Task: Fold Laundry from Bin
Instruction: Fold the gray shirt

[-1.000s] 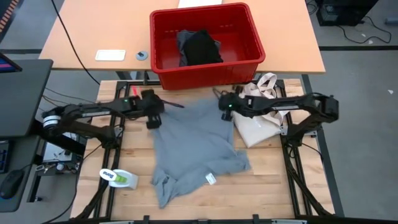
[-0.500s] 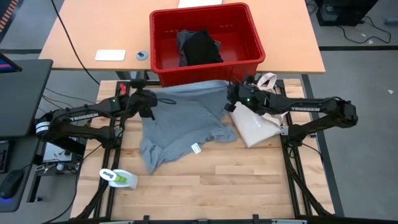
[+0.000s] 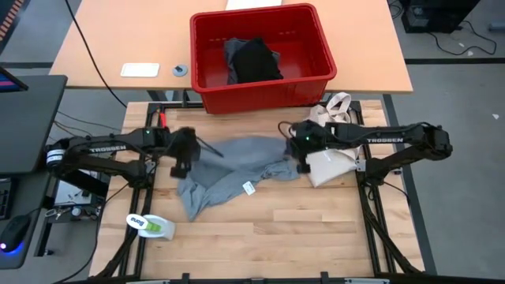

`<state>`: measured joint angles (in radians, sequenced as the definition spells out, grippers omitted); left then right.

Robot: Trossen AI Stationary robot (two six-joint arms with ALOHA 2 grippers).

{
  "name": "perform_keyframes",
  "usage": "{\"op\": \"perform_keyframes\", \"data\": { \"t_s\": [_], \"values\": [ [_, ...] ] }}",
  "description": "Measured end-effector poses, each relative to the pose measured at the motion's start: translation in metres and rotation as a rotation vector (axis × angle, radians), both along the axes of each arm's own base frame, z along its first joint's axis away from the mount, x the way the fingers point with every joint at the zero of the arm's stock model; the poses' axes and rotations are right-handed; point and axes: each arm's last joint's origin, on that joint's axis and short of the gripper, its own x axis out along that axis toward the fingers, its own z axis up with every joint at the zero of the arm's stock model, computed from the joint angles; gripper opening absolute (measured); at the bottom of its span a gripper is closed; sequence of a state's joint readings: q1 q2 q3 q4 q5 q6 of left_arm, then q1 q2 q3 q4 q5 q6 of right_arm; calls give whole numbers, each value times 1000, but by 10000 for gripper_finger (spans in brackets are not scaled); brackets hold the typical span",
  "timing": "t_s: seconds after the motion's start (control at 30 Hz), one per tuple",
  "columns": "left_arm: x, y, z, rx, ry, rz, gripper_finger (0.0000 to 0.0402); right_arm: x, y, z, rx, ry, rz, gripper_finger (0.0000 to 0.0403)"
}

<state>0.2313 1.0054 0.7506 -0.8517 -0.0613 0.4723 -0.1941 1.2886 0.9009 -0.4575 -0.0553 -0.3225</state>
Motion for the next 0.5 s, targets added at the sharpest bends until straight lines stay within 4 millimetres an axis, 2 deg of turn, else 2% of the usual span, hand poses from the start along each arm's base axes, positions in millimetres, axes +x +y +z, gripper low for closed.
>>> {"op": "perform_keyframes", "data": {
  "t_s": [0.1,0.17,0.23,0.3,0.4,0.43,0.5],
  "values": [
    [3,-13,0,-109,-26,-93,24,1,13,-1,9,14,108,16],
    [3,-13,0,-71,-15,-81,24,2,16,0,-40,8,91,16],
    [2,-7,0,45,3,-15,24,4,10,2,-141,-12,-2,16],
    [3,6,3,235,3,119,24,6,-2,7,-288,-39,-147,16],
    [4,35,18,606,-77,502,25,11,-28,19,-497,-135,-443,20],
    [3,44,23,680,-125,627,26,11,-36,23,-524,-168,-510,24],
    [0,55,27,710,-143,699,36,9,-47,25,-517,-191,-506,41]
  ]
}}
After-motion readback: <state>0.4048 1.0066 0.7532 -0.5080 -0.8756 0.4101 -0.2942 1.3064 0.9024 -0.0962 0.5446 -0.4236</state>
